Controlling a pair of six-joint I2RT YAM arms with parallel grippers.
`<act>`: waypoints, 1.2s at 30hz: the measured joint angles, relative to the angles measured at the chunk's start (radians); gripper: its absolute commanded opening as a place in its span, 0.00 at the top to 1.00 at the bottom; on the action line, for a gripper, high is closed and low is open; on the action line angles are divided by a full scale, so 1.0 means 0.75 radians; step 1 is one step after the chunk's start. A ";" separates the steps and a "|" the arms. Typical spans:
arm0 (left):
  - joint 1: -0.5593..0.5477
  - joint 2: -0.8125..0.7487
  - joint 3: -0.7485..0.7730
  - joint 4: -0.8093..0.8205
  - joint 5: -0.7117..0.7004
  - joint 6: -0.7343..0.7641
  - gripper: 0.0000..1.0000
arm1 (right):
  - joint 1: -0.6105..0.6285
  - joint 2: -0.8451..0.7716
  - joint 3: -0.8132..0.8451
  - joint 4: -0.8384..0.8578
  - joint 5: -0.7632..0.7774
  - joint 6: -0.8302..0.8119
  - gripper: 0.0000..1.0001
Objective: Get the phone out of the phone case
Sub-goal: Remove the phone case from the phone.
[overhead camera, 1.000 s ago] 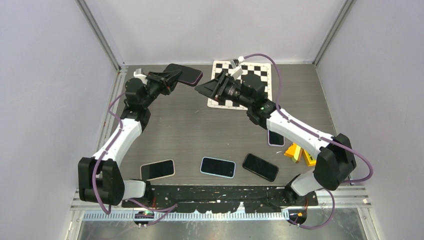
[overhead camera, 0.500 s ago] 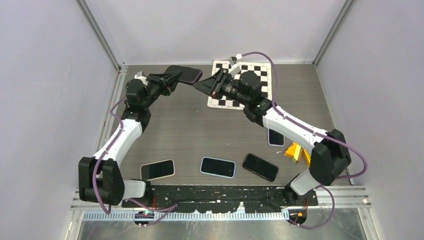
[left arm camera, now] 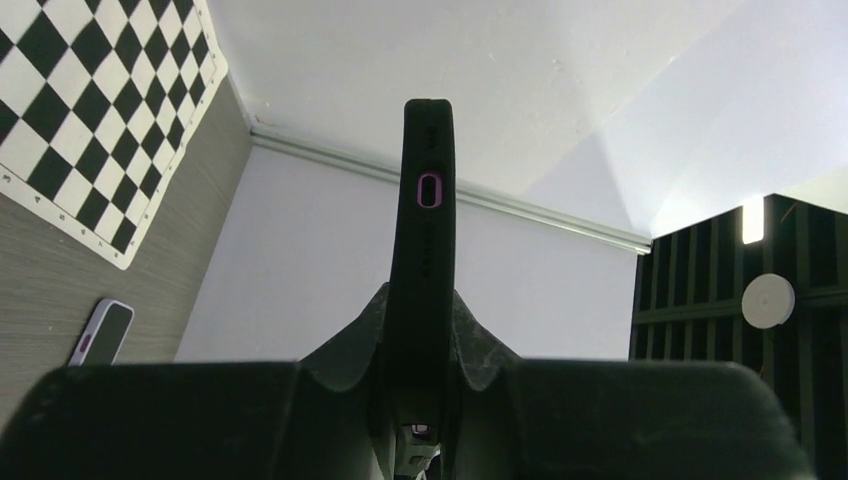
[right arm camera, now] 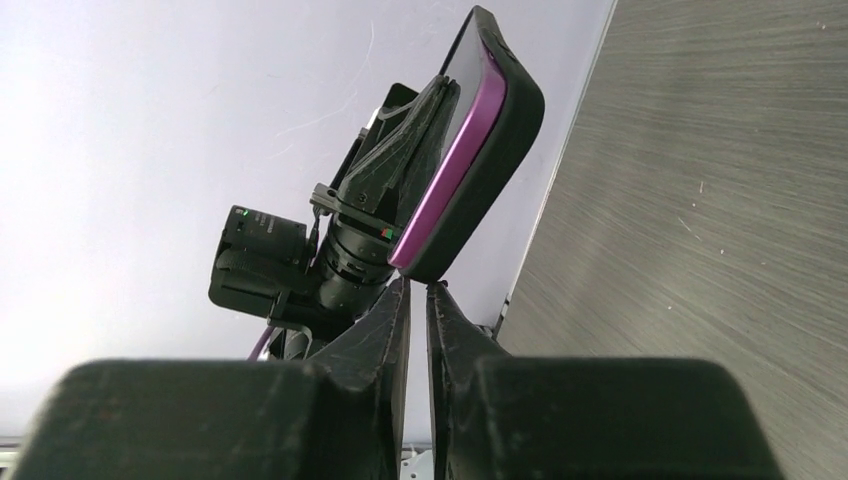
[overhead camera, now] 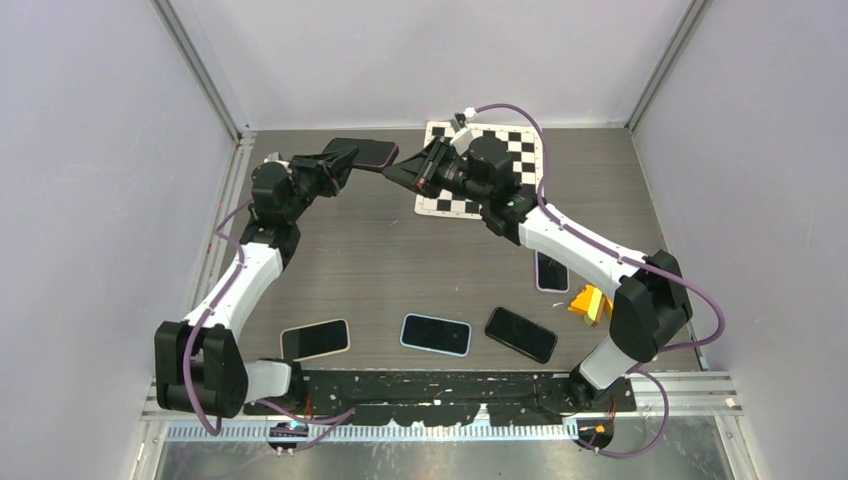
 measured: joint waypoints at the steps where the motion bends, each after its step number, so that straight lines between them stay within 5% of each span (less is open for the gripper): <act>1: 0.000 -0.012 -0.001 -0.021 -0.015 0.007 1.00 | -0.001 0.007 0.012 -0.020 -0.005 0.006 0.87; 7: 0.000 -0.025 -0.001 -0.085 -0.064 0.037 1.00 | -0.007 0.052 0.111 -0.191 -0.023 0.021 0.88; 16: -0.013 -0.071 -0.001 -0.091 -0.066 0.033 1.00 | -0.063 0.074 0.060 -0.194 -0.079 0.052 0.77; 25: -0.035 -0.122 0.000 -0.014 -0.012 0.028 1.00 | -0.180 0.035 -0.120 0.067 -0.157 0.055 0.31; 32: -0.035 -0.122 0.000 -0.012 -0.004 0.021 1.00 | -0.163 -0.110 -0.157 0.330 -0.233 0.046 0.30; 36: -0.035 -0.122 0.000 -0.014 -0.004 0.021 1.00 | -0.156 -0.116 -0.157 0.417 -0.261 0.061 0.39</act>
